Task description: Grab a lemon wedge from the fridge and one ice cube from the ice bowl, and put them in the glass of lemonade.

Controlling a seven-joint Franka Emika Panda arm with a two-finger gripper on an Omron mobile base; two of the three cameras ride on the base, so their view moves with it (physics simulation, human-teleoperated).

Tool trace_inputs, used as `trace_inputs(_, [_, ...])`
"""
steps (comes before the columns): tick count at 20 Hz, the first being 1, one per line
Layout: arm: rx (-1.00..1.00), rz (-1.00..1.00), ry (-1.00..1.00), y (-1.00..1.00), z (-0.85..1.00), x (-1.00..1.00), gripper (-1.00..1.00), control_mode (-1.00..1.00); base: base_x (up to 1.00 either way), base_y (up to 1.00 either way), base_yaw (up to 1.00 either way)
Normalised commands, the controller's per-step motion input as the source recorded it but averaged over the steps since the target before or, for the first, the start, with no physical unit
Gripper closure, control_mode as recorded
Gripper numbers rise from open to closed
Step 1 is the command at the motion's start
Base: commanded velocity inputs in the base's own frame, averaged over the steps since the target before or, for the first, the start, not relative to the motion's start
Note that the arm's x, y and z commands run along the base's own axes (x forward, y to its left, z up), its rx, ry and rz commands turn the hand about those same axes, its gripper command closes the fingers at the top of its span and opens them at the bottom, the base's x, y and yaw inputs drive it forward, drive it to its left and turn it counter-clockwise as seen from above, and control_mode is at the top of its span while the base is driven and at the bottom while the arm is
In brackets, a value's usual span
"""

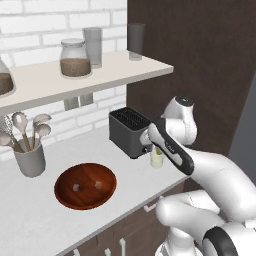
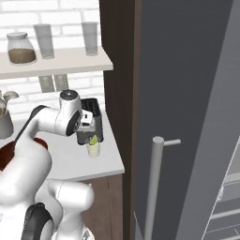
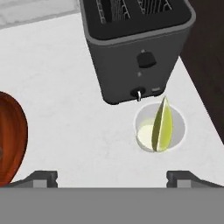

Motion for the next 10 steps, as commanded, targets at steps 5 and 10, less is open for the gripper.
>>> trace_inputs(5, [-0.03,0.37,0.03,1.0,0.0,-0.12,-1.0,-1.0,0.0,0.0,0.0])
trace_inputs(10, [-0.07,0.45,0.17,1.0,0.0,0.0,-1.0,-1.0,0.0,0.0,0.0])
